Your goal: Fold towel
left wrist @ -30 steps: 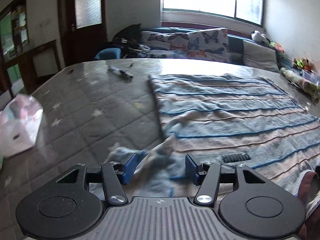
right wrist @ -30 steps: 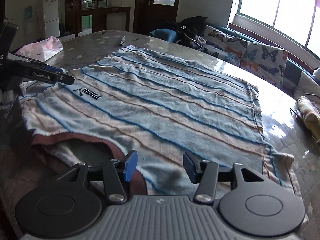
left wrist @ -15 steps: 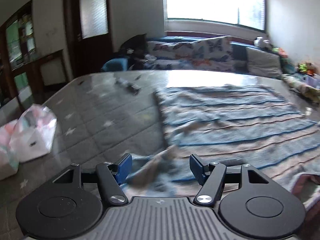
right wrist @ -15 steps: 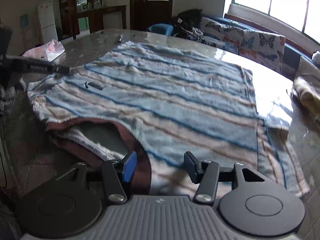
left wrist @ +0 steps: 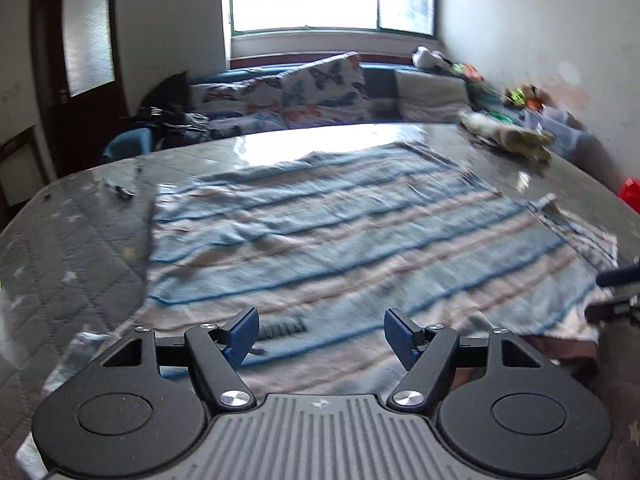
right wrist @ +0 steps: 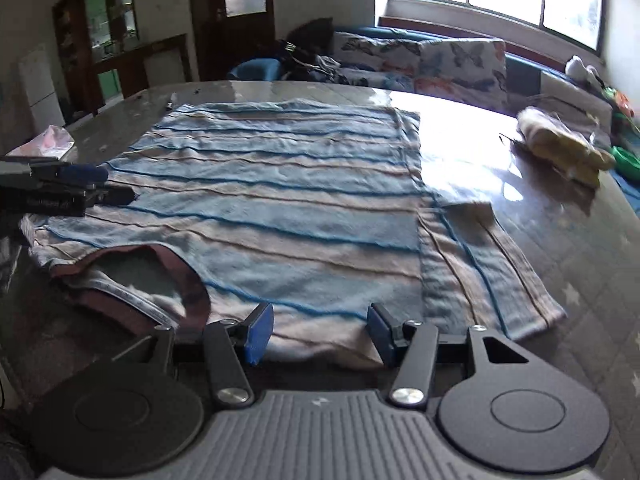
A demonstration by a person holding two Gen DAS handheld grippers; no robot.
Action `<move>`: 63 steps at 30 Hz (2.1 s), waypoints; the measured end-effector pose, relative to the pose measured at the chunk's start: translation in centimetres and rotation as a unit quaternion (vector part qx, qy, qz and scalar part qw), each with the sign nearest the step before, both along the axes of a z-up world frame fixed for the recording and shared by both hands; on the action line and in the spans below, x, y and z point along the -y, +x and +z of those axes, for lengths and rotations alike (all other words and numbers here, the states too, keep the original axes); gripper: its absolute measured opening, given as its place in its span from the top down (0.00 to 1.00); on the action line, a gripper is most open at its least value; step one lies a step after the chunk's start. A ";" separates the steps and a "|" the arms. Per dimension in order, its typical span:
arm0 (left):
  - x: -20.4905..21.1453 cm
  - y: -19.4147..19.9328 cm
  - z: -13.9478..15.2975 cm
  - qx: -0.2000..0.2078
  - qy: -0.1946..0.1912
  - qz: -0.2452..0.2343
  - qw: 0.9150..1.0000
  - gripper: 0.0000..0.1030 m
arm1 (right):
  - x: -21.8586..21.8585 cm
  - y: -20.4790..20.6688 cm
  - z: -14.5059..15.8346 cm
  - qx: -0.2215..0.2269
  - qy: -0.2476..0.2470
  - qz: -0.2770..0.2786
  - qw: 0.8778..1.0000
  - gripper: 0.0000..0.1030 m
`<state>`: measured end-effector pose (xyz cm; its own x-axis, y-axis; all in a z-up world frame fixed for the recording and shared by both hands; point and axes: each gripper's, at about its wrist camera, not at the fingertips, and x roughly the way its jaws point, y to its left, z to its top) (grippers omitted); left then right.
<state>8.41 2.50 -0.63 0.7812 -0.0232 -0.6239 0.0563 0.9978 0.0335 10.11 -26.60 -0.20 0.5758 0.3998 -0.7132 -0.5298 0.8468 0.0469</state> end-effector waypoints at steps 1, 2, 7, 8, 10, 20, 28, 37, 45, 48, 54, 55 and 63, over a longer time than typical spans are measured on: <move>0.2 -0.1 -0.2 -0.002 0.001 -0.003 1.000 0.30 | 0.3 0.0 0.1 0.001 0.006 -0.004 1.000 0.49; 0.3 -0.1 -0.2 -0.003 0.001 -0.006 1.000 0.30 | 0.9 0.0 0.4 0.006 0.009 -0.014 1.000 0.49; 0.6 0.1 -0.1 -0.003 0.003 -0.007 1.000 0.27 | 4.1 1.7 0.9 0.028 0.010 -0.089 0.996 0.50; 0.6 0.2 0.1 -0.002 0.004 -0.007 1.000 0.26 | 4.6 2.0 0.8 0.031 0.009 -0.101 0.994 0.50; 0.7 0.3 0.3 0.001 0.004 -0.007 1.000 0.22 | 5.8 2.7 0.6 0.036 0.005 -0.130 0.991 0.50; 3.2 1.6 1.1 0.006 0.005 -0.034 0.999 0.12 | 9.3 4.9 -1.0 0.035 -0.006 -0.229 0.973 0.55; 5.1 2.2 1.3 0.007 0.004 -0.055 0.998 0.03 | 10.2 5.4 -2.0 0.021 0.024 -0.257 0.966 0.73; 5.5 2.3 0.8 -0.004 0.003 -0.051 0.999 0.01 | 10.7 4.8 -1.5 0.035 0.056 -0.272 0.960 0.96; 5.0 2.1 0.8 -0.002 -0.001 -0.041 0.999 0.00 | 9.7 3.3 2.0 0.074 0.089 -0.238 0.964 0.97; 4.5 1.9 0.9 -0.001 -0.003 -0.036 0.999 0.00 | 8.1 2.6 3.7 0.089 0.101 -0.203 0.970 0.97; 3.3 1.3 1.0 0.001 -0.010 -0.021 1.000 0.00 | 4.1 1.8 5.5 0.101 0.112 -0.134 0.979 0.97; 3.1 1.2 1.0 0.002 -0.011 -0.019 1.000 0.00 | 3.5 1.7 5.6 0.100 0.113 -0.125 0.981 0.97; 1.6 0.3 1.4 0.008 -0.018 0.000 1.000 0.00 | -2.1 1.3 4.4 0.069 0.101 -0.039 0.992 0.97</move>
<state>8.75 0.91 0.73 0.7915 -0.0444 -0.6095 0.0552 0.9985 -0.0010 11.40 -24.52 4.17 0.6974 0.4763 -0.5355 -0.4758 0.8665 0.1510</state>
